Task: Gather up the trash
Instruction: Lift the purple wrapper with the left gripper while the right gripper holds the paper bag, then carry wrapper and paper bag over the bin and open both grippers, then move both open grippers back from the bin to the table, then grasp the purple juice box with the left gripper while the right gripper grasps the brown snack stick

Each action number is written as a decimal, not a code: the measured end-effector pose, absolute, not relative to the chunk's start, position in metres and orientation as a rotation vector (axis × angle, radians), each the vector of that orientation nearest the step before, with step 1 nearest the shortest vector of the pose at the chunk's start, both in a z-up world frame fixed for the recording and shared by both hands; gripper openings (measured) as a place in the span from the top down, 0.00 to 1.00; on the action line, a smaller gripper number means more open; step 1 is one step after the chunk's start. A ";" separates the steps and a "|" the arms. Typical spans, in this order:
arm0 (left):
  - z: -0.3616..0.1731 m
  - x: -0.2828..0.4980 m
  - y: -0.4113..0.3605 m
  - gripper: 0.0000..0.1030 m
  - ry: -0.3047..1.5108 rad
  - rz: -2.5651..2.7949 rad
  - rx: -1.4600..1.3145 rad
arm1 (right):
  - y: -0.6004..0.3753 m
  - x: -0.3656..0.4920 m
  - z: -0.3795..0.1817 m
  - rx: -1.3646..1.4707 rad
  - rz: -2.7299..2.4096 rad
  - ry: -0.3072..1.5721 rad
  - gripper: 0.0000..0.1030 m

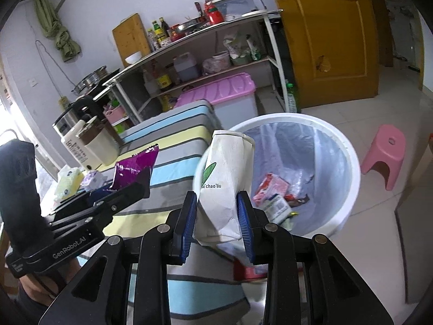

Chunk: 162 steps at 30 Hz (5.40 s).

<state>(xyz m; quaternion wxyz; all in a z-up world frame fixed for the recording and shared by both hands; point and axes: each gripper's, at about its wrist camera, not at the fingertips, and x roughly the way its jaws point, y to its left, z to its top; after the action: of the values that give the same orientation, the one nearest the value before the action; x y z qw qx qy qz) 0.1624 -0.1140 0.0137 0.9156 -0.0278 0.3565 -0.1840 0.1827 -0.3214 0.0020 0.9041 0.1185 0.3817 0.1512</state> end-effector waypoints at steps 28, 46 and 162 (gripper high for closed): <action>-0.021 0.226 -0.173 0.57 0.815 -0.507 -0.022 | -0.368 0.218 -0.026 0.251 0.180 0.843 0.65; -0.003 0.196 -0.137 0.54 0.782 -0.466 -0.091 | -0.362 0.196 -0.008 0.250 0.207 0.791 0.61; -0.015 0.189 0.114 0.30 0.755 -0.104 -0.015 | -0.136 0.227 -0.047 -0.167 0.625 0.902 0.85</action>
<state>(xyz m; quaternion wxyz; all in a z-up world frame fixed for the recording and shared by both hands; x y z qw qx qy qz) 0.1891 0.1135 -0.0155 0.9282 -0.0073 0.3685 -0.0509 0.2269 -0.1360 -0.0471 0.8498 -0.0793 0.4284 0.2967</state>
